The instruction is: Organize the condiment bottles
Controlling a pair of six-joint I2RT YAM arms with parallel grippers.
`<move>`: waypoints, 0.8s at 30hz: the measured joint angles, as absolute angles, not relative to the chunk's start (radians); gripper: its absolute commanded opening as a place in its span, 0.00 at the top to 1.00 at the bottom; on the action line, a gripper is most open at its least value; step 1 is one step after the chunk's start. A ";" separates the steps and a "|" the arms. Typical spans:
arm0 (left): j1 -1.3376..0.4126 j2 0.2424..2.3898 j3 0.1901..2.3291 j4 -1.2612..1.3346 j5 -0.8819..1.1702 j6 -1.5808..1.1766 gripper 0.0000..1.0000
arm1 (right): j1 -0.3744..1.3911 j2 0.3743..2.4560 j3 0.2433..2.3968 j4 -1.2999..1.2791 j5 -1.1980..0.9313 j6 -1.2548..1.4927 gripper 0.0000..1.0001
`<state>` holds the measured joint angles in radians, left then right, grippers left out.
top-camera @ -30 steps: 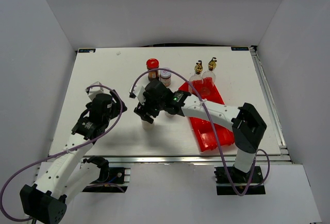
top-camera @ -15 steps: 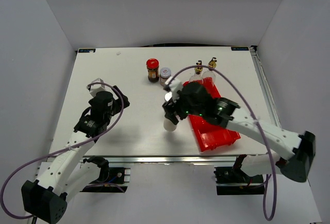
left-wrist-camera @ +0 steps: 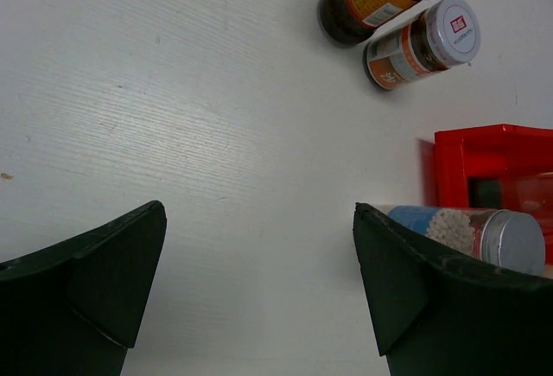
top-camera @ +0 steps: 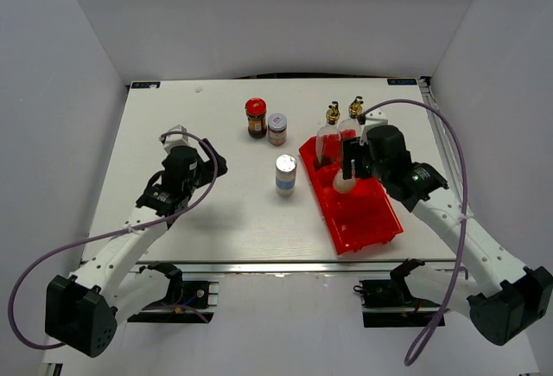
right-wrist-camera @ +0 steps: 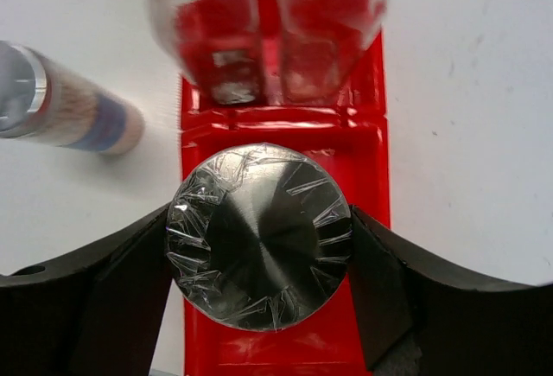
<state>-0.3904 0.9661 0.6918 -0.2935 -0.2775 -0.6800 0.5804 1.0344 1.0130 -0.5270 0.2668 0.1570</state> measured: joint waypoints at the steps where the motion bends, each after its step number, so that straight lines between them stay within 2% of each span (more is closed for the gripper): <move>1: -0.390 0.976 0.692 -0.287 -0.275 -0.678 0.02 | 0.556 1.044 1.002 -0.521 0.268 0.159 1.00; 6: -0.390 1.021 0.692 -0.275 -0.269 -0.669 0.02 | 0.474 1.124 0.960 -0.501 0.269 0.171 1.00; 7: -0.390 1.025 0.692 -0.274 -0.269 -0.667 0.02 | 0.467 1.139 0.952 -0.498 0.273 0.175 0.96; 8: -0.390 1.027 0.692 -0.273 -0.269 -0.666 0.02 | 0.464 1.150 0.945 -0.499 0.276 0.177 0.77; 9: -0.391 1.028 0.692 -0.272 -0.270 -0.664 0.02 | 0.463 1.155 0.938 -0.495 0.279 0.178 0.68; 10: -0.391 1.028 0.692 -0.268 -0.270 -0.663 0.02 | 0.460 1.159 0.926 -0.494 0.281 0.180 0.53; 13: -0.391 1.029 0.692 -0.262 -0.271 -0.660 0.02 | 0.459 1.159 0.896 -0.475 0.294 0.185 0.39; 14: -0.392 1.031 0.692 -0.261 -0.271 -0.659 0.02 | 0.459 1.157 0.889 -0.454 0.301 0.186 0.30; 16: -0.392 1.032 0.693 -0.261 -0.273 -0.657 0.02 | 0.459 1.155 0.878 -0.431 0.315 0.184 0.20; 17: -0.392 1.034 0.693 -0.261 -0.273 -0.655 0.02 | 0.459 1.154 0.873 -0.420 0.317 0.182 0.11; 24: -0.392 1.034 0.697 -0.261 -0.274 -0.652 0.02 | 0.459 1.100 0.870 -0.400 0.295 0.146 0.10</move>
